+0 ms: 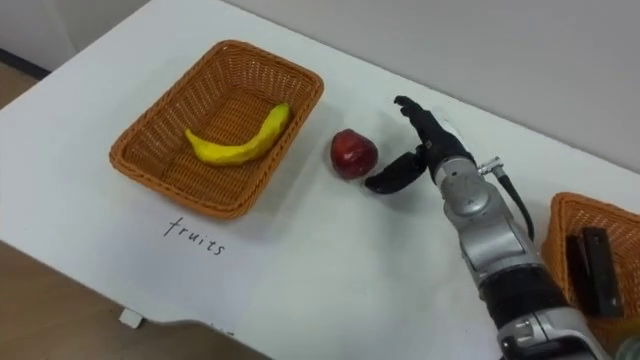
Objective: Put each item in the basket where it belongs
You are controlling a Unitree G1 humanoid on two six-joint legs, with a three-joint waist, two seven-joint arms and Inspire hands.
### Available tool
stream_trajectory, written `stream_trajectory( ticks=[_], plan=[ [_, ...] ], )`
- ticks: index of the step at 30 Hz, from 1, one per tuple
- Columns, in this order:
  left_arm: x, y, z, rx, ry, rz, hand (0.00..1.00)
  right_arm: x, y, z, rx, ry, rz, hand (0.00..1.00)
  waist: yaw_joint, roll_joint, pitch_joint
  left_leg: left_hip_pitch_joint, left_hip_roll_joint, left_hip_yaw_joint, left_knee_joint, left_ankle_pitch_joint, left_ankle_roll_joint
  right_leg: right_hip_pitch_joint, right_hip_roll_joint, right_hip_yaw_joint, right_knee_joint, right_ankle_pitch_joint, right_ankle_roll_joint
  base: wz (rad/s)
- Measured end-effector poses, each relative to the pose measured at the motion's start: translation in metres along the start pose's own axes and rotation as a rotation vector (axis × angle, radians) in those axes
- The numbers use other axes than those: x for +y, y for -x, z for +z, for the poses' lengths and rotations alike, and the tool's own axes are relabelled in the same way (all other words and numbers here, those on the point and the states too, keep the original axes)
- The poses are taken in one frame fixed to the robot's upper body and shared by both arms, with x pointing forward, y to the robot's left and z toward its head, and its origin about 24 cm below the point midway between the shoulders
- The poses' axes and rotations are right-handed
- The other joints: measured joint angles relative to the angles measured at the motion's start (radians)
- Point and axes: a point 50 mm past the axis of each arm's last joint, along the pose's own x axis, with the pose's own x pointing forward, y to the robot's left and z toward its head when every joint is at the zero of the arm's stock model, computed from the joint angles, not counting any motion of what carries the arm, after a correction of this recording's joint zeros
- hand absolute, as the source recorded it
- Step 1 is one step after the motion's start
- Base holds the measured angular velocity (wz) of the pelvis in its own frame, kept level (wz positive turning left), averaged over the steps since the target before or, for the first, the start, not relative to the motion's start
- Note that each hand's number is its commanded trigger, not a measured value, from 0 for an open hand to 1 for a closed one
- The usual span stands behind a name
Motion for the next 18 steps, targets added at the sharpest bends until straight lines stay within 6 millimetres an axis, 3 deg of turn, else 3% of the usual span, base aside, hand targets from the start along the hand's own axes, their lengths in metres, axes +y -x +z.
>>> stream_trajectory(
  ticks=[7,18],
  plan=[
    [0.001,-0.002,0.008,-0.016,0.010,-0.001,0.00,-0.009,-0.006,0.010,-0.015,0.013,-0.023,0.00,-0.003,0.002,0.0023,-0.032,0.001,0.000,0.007,0.000,0.000,-0.028,0.002,-0.008,0.000,0.002,-0.004,0.00],
    [0.000,-0.002,0.016,-0.044,-0.013,-0.006,0.00,-0.014,-0.007,0.007,-0.004,0.034,-0.039,0.00,-0.002,0.003,0.0030,-0.048,0.003,0.005,0.012,0.000,0.000,-0.044,0.002,-0.012,0.001,0.006,-0.009,0.00]
  ],
)
